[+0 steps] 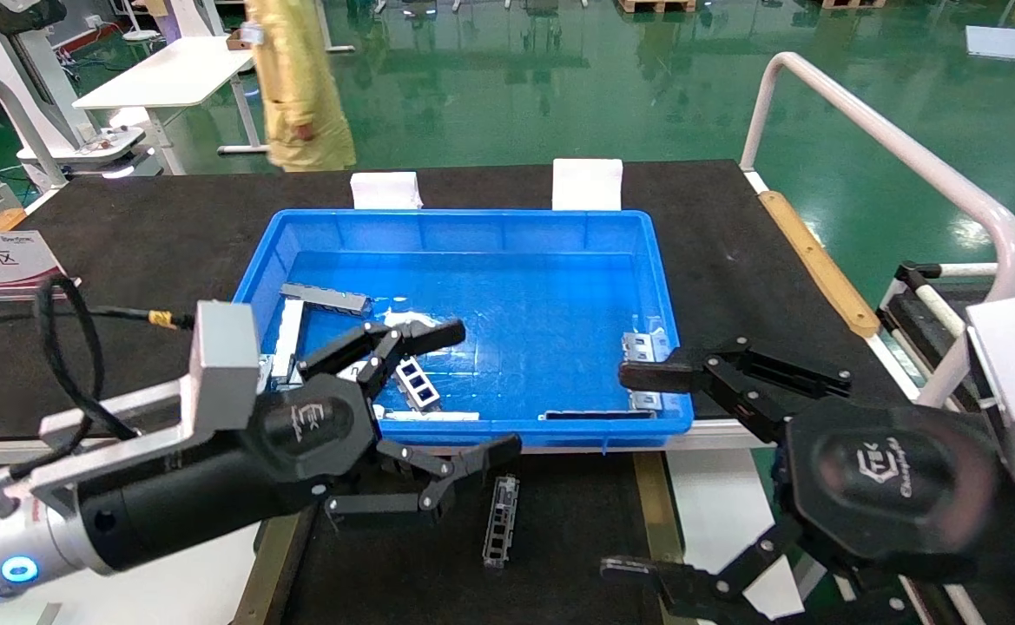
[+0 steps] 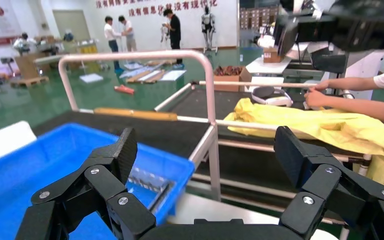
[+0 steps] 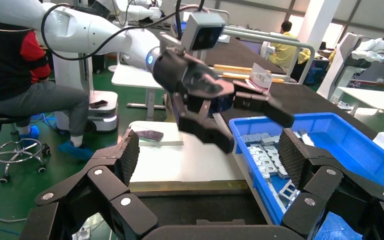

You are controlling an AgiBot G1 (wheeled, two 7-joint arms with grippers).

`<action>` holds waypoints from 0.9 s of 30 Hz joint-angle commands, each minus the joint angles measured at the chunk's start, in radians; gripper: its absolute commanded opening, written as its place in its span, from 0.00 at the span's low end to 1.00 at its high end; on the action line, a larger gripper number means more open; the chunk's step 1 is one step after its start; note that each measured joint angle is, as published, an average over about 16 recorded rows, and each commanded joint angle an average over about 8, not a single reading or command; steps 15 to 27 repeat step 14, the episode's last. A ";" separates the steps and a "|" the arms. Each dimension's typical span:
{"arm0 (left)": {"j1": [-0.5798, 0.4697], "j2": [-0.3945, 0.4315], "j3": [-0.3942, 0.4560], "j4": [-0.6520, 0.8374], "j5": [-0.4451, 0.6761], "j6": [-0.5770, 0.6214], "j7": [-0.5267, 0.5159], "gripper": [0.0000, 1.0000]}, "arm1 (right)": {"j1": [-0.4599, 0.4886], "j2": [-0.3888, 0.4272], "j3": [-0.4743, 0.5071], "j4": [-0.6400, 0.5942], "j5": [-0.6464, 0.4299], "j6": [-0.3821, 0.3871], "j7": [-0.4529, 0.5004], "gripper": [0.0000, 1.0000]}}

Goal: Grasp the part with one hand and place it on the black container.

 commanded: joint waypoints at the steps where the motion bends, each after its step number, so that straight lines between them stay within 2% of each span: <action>1: -0.013 -0.001 -0.008 0.000 -0.005 0.009 0.000 1.00 | 0.000 0.000 0.000 0.000 0.000 0.000 0.000 1.00; 11: -0.063 -0.008 -0.026 -0.001 -0.018 0.045 -0.013 1.00 | 0.000 0.000 0.000 0.000 0.000 0.000 0.000 1.00; 27: -0.068 -0.010 -0.028 -0.001 -0.021 0.050 -0.017 1.00 | 0.000 0.000 0.000 0.000 0.000 0.000 0.000 1.00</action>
